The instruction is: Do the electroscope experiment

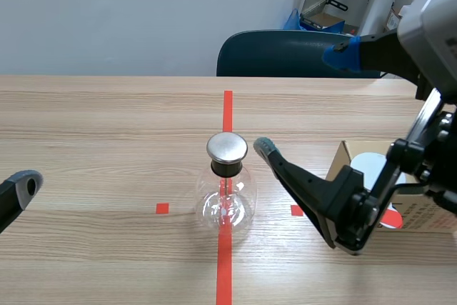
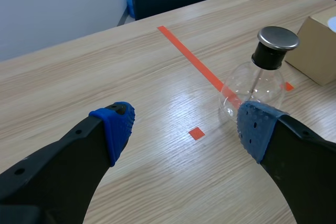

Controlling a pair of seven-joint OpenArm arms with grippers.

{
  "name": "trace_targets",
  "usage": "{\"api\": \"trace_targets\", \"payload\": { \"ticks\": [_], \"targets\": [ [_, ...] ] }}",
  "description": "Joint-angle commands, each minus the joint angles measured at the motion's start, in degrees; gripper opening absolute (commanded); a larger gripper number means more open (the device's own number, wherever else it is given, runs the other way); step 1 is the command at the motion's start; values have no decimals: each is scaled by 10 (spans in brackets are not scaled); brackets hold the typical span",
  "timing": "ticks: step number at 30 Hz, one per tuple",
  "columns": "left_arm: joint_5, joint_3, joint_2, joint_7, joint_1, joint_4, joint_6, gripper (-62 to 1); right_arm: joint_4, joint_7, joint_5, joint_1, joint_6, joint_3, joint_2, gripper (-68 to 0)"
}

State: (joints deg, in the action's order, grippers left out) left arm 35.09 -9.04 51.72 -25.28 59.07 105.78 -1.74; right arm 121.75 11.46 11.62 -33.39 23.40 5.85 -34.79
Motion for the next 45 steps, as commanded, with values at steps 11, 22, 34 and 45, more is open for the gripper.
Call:
{"api": "trace_targets", "payload": {
  "ticks": [11, 22, 34, 45],
  "targets": [
    [3, -2, -3, -6, 32, 16, -5, -172, 0, 14, 4, -1, 1, -6, -6, 4],
    [3, -2, -6, -6, 31, 16, -5, -172, 0, 14, 4, -1, 1, -6, -6, 4],
    [3, -2, -6, -6, 31, 16, -5, -172, 0, 14, 4, -1, 1, -6, -6, 4],
    [3, -2, -6, -6, 31, 16, -5, -172, 0, 14, 4, -1, 1, -6, -6, 4]
  ]
}}
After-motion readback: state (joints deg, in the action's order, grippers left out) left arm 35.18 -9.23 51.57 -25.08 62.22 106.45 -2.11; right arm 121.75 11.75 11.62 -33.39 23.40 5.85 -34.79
